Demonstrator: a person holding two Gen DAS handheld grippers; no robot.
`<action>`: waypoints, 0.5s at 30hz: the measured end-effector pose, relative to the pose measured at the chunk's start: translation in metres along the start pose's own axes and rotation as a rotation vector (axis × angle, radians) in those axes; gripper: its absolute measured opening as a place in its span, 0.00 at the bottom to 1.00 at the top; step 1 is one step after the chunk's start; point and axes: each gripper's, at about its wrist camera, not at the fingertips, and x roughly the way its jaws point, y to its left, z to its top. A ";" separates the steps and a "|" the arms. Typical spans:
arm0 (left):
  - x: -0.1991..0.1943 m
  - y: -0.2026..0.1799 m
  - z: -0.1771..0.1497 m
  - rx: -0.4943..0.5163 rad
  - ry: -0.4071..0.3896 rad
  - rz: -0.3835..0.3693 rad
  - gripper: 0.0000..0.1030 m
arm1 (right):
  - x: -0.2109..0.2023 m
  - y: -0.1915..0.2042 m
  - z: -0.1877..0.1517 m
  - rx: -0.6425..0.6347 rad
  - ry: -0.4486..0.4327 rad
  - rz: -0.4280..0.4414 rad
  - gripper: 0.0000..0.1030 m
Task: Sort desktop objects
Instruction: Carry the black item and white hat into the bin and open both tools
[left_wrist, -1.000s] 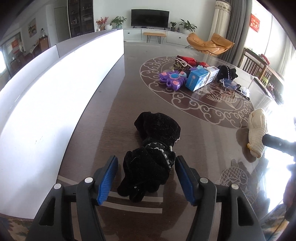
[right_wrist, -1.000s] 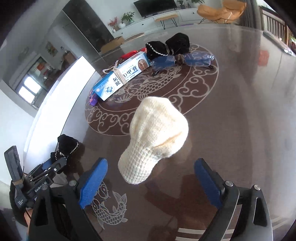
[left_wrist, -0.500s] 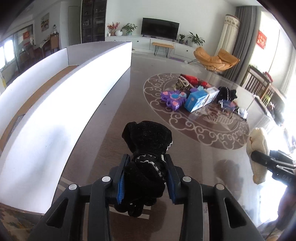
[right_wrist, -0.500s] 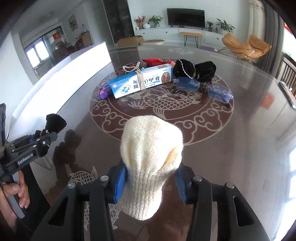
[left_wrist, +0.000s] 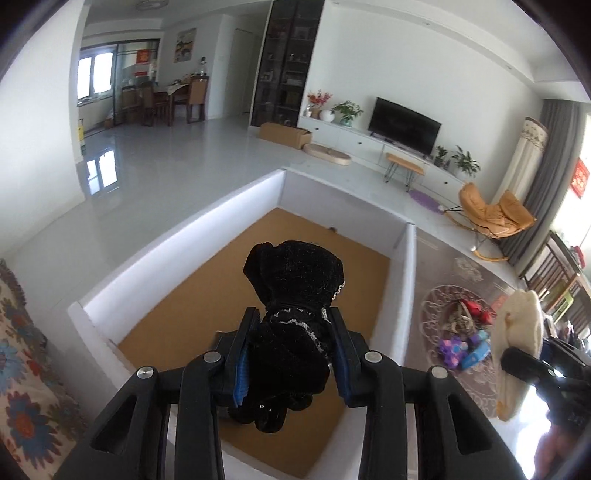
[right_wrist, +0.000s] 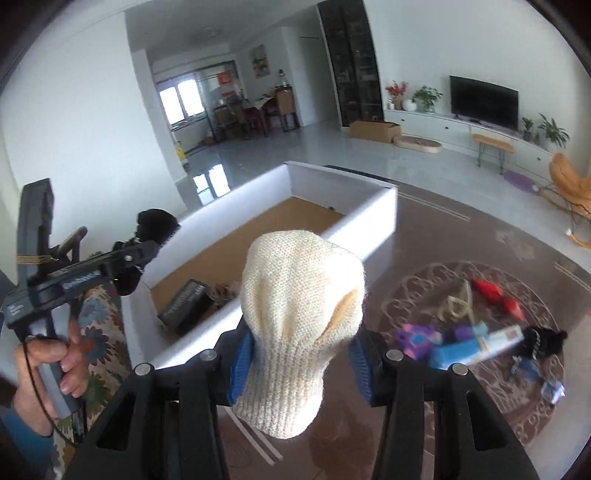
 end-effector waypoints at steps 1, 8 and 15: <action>0.009 0.016 0.005 -0.015 0.019 0.031 0.35 | 0.013 0.020 0.010 -0.026 0.013 0.043 0.46; 0.073 0.087 0.013 -0.074 0.190 0.101 0.37 | 0.125 0.143 0.016 -0.250 0.198 0.190 0.46; 0.089 0.081 -0.002 -0.034 0.227 0.193 0.77 | 0.192 0.152 -0.005 -0.267 0.359 0.144 0.87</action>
